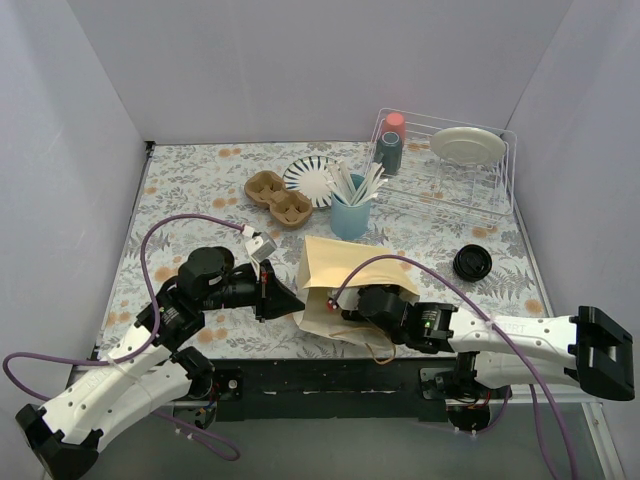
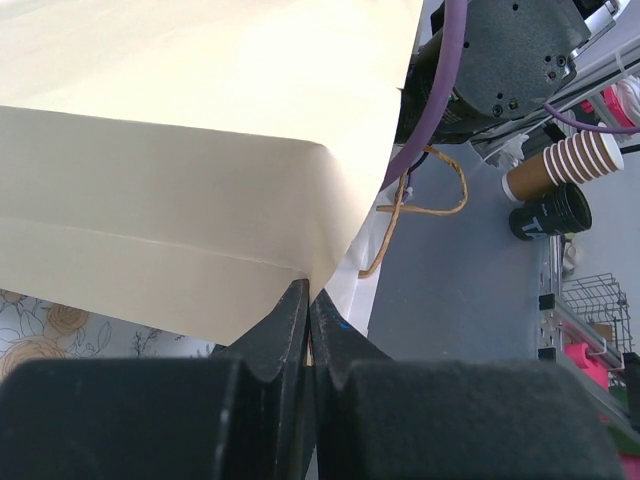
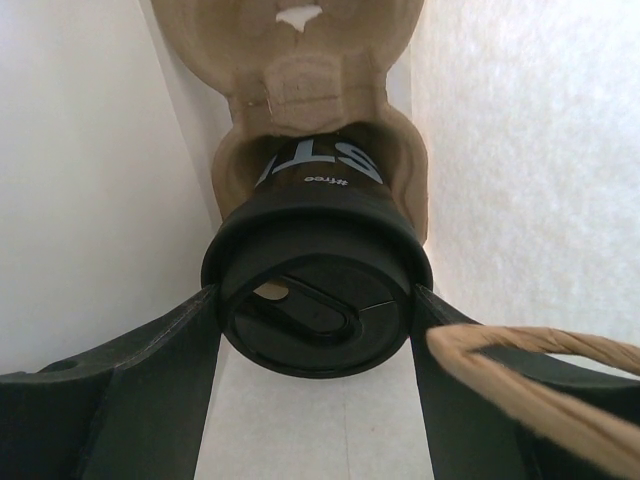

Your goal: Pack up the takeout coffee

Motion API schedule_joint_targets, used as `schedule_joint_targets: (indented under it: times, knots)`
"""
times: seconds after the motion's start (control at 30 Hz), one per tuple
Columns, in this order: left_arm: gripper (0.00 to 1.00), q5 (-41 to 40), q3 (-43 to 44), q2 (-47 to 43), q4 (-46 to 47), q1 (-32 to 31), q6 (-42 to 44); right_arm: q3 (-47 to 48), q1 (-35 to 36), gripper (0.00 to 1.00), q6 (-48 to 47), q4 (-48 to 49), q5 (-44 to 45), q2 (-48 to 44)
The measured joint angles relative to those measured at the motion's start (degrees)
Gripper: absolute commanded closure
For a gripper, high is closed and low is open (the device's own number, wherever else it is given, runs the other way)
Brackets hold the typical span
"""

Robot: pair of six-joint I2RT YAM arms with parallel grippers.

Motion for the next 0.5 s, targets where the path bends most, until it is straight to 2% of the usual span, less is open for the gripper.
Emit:
schedule_joint_targets:
  times: [0.17, 0.5]
  knots:
    - [1.00, 0.00, -0.42, 0.00, 0.02, 0.00, -0.31, 0.13, -1.05, 0.73, 0.11, 0.90, 0.24, 1.75]
    - [1.00, 0.07, -0.42, 0.13, 0.07, 0.00, -0.42, 1.60, -1.46, 0.72, -0.17, -0.17, -0.02, 2.47]
